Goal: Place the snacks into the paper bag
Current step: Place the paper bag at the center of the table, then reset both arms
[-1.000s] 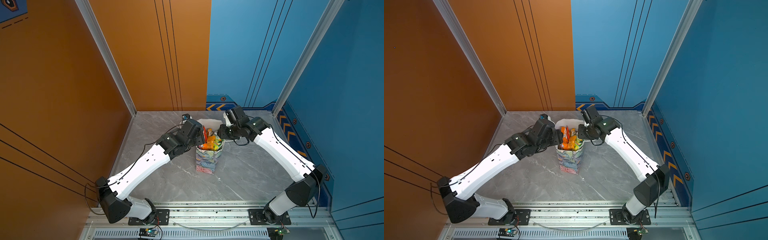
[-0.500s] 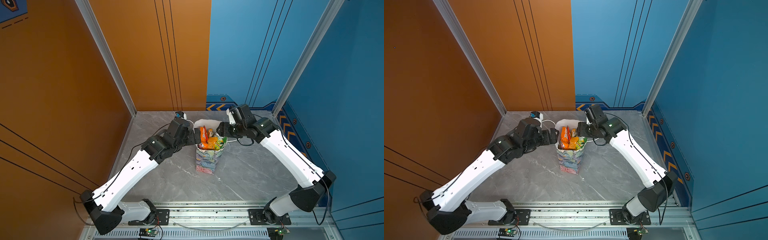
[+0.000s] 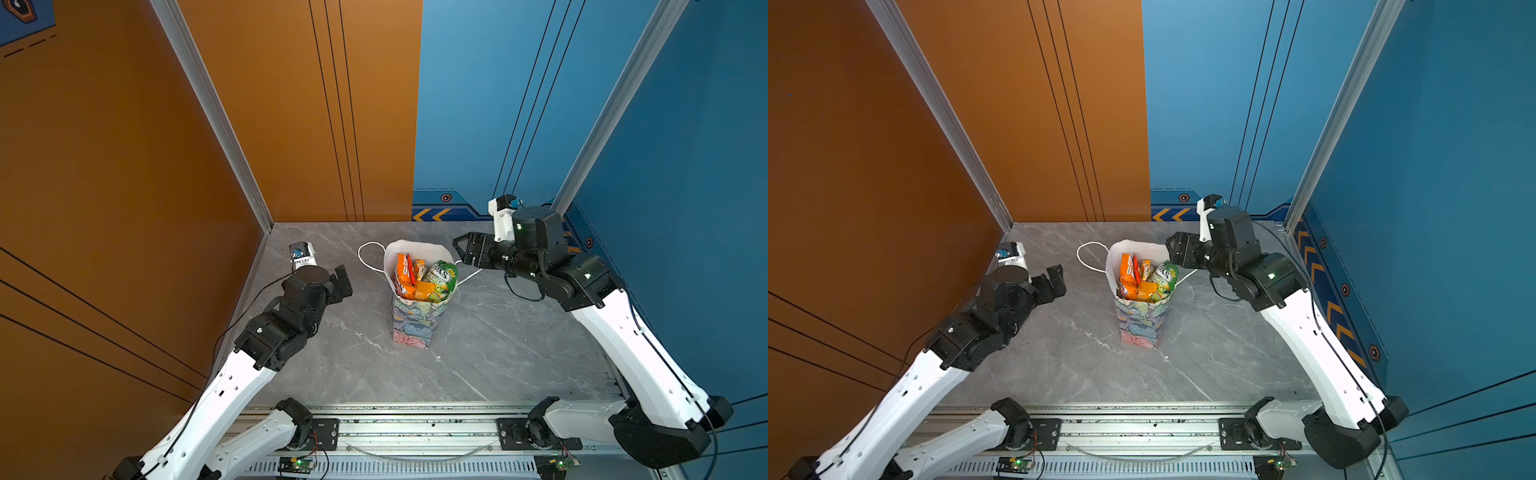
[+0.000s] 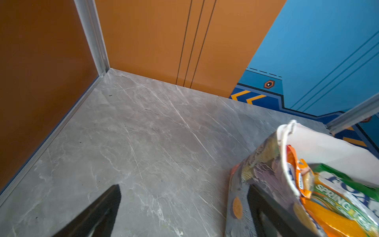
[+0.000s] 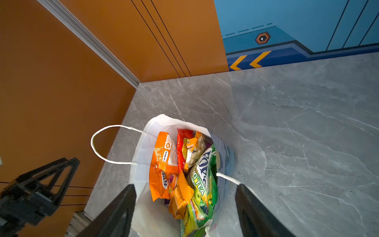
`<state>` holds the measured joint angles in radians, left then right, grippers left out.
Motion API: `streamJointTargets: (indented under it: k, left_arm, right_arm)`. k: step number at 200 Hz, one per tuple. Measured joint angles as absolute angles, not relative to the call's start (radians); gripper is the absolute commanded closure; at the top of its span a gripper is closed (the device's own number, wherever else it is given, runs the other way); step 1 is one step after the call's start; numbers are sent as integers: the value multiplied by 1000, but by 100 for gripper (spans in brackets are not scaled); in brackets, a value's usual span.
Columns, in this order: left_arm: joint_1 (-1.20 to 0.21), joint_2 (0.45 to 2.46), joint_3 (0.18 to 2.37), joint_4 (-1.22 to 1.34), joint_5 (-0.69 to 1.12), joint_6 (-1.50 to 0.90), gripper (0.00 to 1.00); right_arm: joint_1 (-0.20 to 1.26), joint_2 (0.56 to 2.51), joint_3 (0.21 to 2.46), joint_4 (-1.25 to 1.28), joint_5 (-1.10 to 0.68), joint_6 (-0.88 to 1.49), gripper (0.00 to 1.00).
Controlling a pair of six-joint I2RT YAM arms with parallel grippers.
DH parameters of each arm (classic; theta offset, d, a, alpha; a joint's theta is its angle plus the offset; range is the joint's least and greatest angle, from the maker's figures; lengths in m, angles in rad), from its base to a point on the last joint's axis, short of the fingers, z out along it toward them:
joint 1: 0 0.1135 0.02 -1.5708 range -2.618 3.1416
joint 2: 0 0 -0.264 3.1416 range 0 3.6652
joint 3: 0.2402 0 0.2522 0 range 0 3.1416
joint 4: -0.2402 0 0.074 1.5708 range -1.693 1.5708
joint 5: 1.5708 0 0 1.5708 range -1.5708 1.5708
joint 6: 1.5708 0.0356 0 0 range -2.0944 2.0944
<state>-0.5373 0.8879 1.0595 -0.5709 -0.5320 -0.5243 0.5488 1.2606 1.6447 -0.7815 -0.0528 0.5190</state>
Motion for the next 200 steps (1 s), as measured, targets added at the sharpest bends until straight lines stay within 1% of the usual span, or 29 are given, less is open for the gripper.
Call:
streamJointTargets:
  k: [33,52,71,100,108,137,157,174,200]
  left_arm:
    - [-455,919,1008,-522,-533,-527,2]
    - [-415,960,954,-489,-551,-531,2]
    - [-394,987,863,-434,-594,-522,2]
    - [-368,1024,727,-296,-686,-459,2]
    - [-352,1045,702,-251,-710,-439,2]
    - [-268,1135,652,-97,-749,-399,2]
    - [-221,1204,617,7,-759,-363,2]
    - [-197,1260,612,58,-759,-333,2]
    - [-189,1286,572,213,-760,-242,2]
  right_arm:
    - [536,1218,1577,-727,-49,516,21]
    - [499,1169,1502,-714,-17,512,19]
    - [414,1093,1415,-704,27,511,16]
    - [257,948,1264,-675,76,498,5]
    - [220,912,1223,-662,92,496,0]
    - [108,820,1024,-573,149,494,0]
    - [52,813,857,-485,163,489,0]
    - [35,841,731,-410,163,463,0]
    - [35,907,650,-330,171,397,0]
